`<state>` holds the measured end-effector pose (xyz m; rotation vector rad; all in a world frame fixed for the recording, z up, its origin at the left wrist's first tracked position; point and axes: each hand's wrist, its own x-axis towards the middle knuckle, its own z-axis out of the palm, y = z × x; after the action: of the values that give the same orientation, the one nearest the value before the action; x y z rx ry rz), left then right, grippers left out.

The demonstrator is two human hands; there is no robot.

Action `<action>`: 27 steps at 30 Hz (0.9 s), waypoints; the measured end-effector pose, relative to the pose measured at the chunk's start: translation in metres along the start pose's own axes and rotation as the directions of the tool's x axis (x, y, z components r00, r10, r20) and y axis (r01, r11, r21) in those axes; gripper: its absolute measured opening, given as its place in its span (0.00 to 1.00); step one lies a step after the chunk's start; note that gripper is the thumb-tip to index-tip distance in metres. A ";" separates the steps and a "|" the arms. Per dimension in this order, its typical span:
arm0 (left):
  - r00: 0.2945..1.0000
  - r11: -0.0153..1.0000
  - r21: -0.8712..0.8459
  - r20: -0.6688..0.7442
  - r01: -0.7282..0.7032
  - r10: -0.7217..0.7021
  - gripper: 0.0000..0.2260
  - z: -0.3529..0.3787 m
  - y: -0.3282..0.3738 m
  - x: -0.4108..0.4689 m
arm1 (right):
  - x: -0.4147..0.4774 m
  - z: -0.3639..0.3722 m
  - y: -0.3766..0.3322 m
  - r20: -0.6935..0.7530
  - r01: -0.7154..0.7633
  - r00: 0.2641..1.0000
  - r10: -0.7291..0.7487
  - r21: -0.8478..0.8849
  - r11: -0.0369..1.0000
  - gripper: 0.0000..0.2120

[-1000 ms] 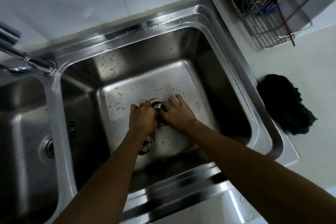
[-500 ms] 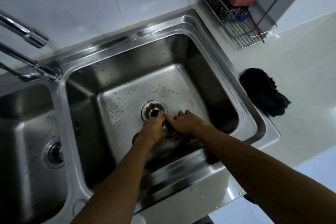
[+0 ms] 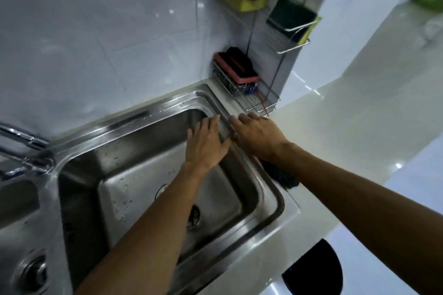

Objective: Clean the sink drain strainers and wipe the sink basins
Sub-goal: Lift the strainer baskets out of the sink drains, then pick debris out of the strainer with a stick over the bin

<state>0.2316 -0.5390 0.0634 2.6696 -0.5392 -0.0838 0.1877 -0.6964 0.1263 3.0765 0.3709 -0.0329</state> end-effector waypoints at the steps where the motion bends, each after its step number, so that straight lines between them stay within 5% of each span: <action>1: 1.000 1.000 -0.006 -0.014 -0.012 0.012 0.33 -0.003 0.017 0.013 | 0.000 -0.016 0.017 -0.014 -0.009 1.000 0.008 -0.028 1.000 0.22; 10: 0.994 0.996 0.020 -0.070 -0.082 0.083 0.37 0.029 0.077 0.052 | 0.009 -0.013 0.116 0.078 -0.037 0.995 0.063 -0.295 0.955 0.40; 16: 0.999 1.000 -0.006 -0.048 0.000 0.000 0.41 0.042 0.061 0.040 | 0.015 0.009 0.120 0.059 0.014 0.998 0.005 -0.317 0.948 0.22; 27: 0.991 0.995 0.078 0.110 0.062 -0.070 0.46 0.022 -0.014 -0.044 | -0.037 -0.028 0.054 -0.053 -0.040 0.998 0.028 -0.245 0.969 0.22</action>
<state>0.1929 -0.5192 0.0370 2.7679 -0.4975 -0.2401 0.1651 -0.7563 0.1577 2.8412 0.2987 0.0831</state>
